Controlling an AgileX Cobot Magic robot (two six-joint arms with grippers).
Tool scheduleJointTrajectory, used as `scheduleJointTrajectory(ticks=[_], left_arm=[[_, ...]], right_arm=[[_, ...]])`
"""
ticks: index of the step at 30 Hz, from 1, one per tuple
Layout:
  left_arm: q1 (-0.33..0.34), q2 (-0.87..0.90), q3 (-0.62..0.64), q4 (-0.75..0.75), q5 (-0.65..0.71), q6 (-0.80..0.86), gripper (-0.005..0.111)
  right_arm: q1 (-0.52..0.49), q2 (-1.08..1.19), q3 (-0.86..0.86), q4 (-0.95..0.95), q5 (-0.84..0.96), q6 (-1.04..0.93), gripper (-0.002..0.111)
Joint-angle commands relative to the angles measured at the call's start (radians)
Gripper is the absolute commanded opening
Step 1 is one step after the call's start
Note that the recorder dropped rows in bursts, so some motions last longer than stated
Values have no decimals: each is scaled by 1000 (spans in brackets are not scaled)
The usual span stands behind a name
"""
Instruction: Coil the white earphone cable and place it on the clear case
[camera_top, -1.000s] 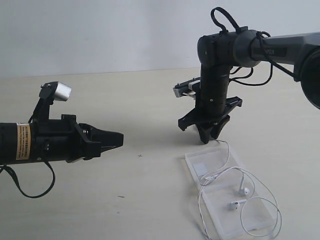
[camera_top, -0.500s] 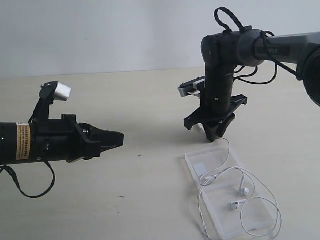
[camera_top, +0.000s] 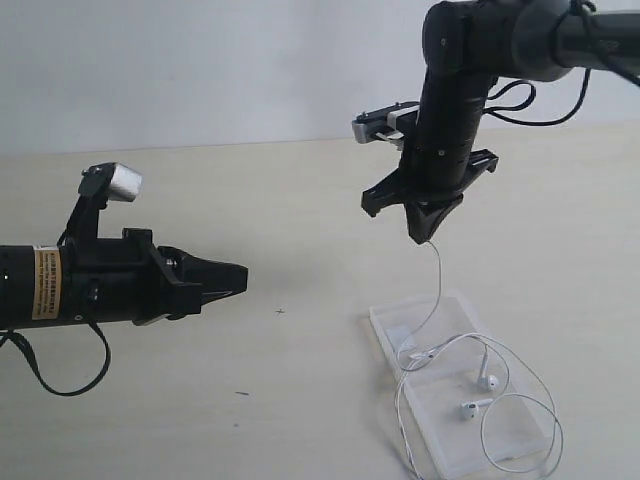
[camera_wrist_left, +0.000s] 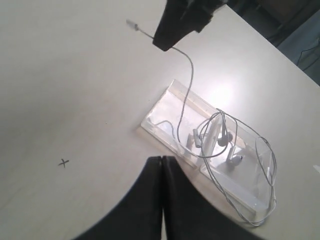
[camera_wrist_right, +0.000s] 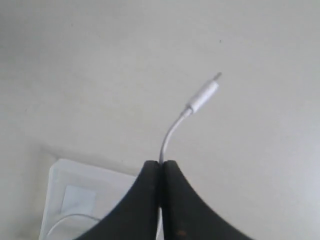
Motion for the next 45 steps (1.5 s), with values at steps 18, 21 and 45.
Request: scheduleJointTrajectory(ticks=[18,21,45], left_arm=[[2,-10,6,-23,-10,3,0],[2,-10,6,-23,-10,3,0],[2,-10,6,-29,-14,3,0]], right_arm=[[-6,-282,575,95,4,24,0],[-6,-282,612,95,4,22,0],[-6,-367,547,153,4,9,49]])
